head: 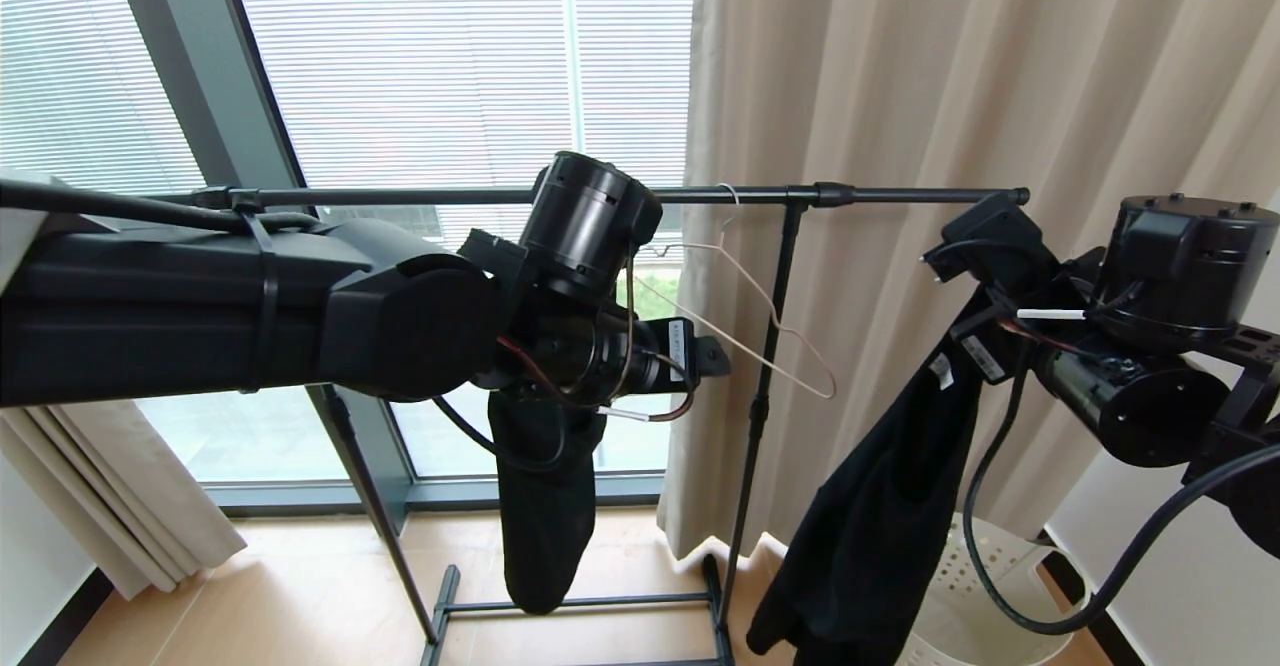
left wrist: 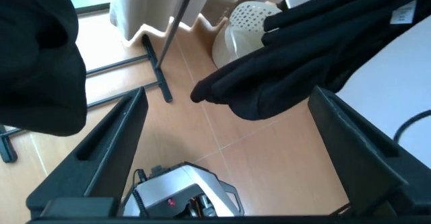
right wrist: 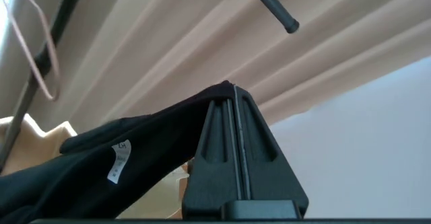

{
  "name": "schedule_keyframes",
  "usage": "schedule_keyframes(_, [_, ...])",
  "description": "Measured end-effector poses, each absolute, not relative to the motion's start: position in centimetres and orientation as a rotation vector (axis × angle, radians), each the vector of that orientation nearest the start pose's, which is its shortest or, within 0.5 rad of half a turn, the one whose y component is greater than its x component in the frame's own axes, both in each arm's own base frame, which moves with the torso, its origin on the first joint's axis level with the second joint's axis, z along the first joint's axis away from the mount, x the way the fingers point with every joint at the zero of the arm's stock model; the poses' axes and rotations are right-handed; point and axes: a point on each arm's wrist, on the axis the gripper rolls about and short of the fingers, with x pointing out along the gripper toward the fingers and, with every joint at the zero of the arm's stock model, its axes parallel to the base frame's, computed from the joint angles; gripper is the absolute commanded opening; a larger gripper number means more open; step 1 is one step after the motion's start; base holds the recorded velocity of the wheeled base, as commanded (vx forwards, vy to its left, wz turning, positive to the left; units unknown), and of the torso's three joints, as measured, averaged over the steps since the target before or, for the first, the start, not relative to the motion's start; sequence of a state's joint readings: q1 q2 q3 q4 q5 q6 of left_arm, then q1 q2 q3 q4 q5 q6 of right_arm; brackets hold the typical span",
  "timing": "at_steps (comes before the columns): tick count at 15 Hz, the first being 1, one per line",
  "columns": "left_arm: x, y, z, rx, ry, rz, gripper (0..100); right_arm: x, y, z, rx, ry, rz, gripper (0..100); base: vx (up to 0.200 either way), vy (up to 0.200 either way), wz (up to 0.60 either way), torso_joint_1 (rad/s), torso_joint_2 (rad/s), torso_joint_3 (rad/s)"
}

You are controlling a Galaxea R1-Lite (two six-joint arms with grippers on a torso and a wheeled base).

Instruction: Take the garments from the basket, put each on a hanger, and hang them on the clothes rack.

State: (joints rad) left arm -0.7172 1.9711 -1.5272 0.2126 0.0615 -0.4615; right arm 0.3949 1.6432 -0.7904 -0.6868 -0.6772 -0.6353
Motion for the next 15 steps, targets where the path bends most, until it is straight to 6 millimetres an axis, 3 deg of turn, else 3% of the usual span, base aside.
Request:
schedule_keyframes(6, [31.1,-26.7,19.9,-0.173,0.721,-0.437,100,29.9,9.1,21.3,-0.646,0.136,-0.309,0,0.0,0.0,0.0,0.0,0.0,0.0])
schedule_keyframes(12, [31.2,-26.8,19.6,-0.171,0.728,-0.425,100,37.3,10.8,21.3,-0.493,-0.098,-0.413,0,0.0,0.0,0.0,0.0,0.0,0.0])
schedule_keyframes(15, [31.1,-26.8,19.4,-0.169,0.732,-0.422,100,39.2,11.6,20.6,-0.439,-0.146,-0.42,0,0.0,0.0,0.0,0.0,0.0,0.0])
